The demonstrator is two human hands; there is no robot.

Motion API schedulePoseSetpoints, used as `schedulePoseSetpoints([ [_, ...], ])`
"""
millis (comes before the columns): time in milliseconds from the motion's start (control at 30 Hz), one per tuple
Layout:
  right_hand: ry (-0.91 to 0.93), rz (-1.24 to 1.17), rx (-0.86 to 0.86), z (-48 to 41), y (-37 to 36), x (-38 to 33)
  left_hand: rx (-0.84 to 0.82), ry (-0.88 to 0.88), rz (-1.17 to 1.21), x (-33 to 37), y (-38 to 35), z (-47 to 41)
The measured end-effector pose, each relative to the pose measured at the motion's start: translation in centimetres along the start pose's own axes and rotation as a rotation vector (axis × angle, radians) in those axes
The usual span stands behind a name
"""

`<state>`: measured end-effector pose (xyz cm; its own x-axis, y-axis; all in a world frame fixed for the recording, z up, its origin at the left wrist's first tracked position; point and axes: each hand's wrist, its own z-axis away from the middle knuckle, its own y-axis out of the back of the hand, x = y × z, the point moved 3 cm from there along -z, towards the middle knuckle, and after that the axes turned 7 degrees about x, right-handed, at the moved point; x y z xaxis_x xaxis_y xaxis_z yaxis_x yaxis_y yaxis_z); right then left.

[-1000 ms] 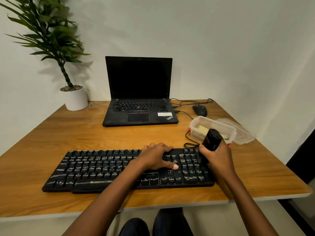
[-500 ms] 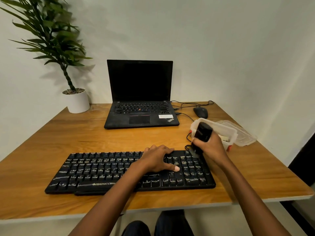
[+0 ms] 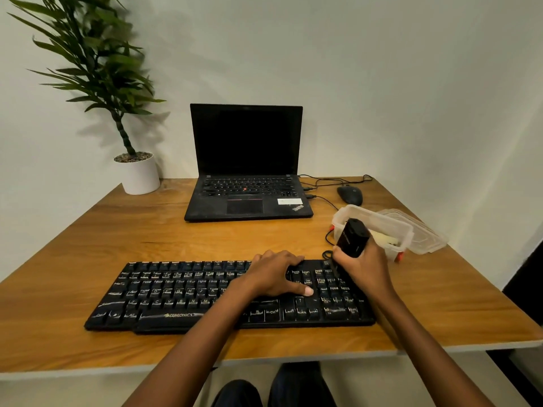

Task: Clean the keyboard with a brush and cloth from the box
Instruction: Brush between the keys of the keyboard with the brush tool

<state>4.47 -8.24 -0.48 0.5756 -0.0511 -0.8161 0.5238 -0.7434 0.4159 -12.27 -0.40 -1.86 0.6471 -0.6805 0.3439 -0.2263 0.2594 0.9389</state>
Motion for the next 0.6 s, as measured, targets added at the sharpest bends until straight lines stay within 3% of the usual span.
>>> schedulePoseSetpoints([
  [133,0.003,-0.038,0.088,0.0,0.5,0.2,-0.005,-0.003,0.007,0.0,-0.1,0.0],
  [267,-0.051,-0.024,-0.012,0.0,0.0,0.6,-0.009,-0.004,0.005,0.0,0.0,-0.1],
  [600,-0.032,0.103,0.020,-0.8,-0.2,-0.4,-0.015,-0.010,0.009,-0.1,0.0,-0.2],
])
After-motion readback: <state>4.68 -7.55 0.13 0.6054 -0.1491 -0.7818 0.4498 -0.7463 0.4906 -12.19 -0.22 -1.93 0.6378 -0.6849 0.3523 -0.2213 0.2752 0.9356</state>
